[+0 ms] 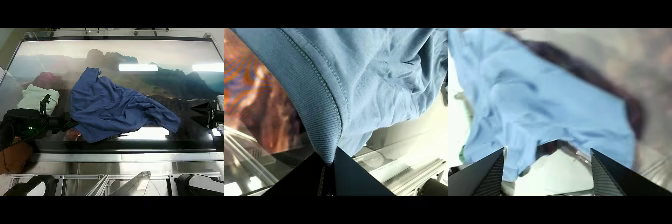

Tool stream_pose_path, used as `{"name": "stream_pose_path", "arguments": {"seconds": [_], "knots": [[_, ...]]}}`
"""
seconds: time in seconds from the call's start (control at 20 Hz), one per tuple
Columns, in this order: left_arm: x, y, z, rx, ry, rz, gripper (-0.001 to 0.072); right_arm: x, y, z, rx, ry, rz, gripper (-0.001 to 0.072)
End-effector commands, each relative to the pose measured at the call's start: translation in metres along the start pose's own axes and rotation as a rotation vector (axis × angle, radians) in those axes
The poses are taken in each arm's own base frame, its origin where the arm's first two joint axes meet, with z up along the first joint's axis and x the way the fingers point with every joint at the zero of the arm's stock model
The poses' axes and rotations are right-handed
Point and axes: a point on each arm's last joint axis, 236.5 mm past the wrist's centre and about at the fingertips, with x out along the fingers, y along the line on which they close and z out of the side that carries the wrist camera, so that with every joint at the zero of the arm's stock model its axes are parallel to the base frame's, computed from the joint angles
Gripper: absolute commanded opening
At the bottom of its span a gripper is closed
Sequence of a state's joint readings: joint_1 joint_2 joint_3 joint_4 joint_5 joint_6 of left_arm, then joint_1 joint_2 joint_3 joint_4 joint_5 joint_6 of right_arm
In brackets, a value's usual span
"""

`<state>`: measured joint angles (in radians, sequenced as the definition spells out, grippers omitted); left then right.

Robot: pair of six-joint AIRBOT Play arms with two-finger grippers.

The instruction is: Fold the shirts.

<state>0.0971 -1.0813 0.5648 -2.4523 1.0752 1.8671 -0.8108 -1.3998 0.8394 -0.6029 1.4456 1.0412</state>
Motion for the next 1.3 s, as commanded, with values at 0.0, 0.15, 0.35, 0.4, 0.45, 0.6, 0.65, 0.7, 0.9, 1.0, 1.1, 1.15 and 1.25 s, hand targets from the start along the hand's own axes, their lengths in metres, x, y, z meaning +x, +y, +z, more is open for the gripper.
{"name": "stream_pose_path", "arguments": {"seconds": [0.0,0.15,0.35,0.4,0.45,0.6,0.65,0.7,0.9,1.0,1.1,1.15,1.25], "knots": [[0.0,0.0,0.0,0.002,0.0,-0.001,0.0022,-0.008,-0.004,-0.014,-0.027,0.009,-0.053,0.0596],[0.0,0.0,0.0,0.011,0.001,-0.001,0.0022,0.001,-0.047,-0.028,0.039,0.019,-0.171,0.0596],[0.0,0.0,0.0,0.018,0.0,-0.001,0.0022,0.02,-0.079,-0.043,0.089,-0.006,-0.212,0.0596],[0.0,0.0,0.0,0.018,0.0,-0.001,0.0022,0.023,-0.081,-0.044,0.095,-0.009,-0.212,0.0596],[0.0,0.0,0.0,0.019,0.0,-0.001,0.0022,0.027,-0.081,-0.045,0.089,0.003,-0.214,0.0596],[0.0,0.0,0.0,0.027,0.0,-0.001,0.0022,0.05,-0.08,-0.054,0.061,0.068,-0.234,0.0596],[0.0,0.0,0.0,0.029,0.0,-0.001,0.0022,0.063,-0.077,-0.055,0.049,0.084,-0.235,0.0596],[0.0,0.0,0.0,0.029,0.0,-0.001,0.0022,0.075,-0.073,-0.055,0.044,0.091,-0.226,0.0596],[0.0,0.0,0.001,0.029,-0.004,0.0,0.0022,0.113,-0.027,-0.042,0.004,0.045,-0.055,0.0489],[0.0,0.0,0.001,0.028,-0.005,0.0,0.0022,0.114,0.011,-0.046,-0.035,0.061,0.098,0.001],[-0.002,-0.006,0.003,0.025,-0.007,-0.018,0.0022,0.1,0.062,-0.058,-0.092,0.096,0.303,0.0019],[-0.007,-0.022,0.005,0.039,0.0,-0.07,0.0023,0.086,0.092,-0.064,-0.127,0.105,0.417,0.0019],[-0.046,-0.097,0.009,0.216,-0.011,-0.31,0.0022,0.033,0.173,-0.078,-0.279,0.079,0.716,0.0019]]}}
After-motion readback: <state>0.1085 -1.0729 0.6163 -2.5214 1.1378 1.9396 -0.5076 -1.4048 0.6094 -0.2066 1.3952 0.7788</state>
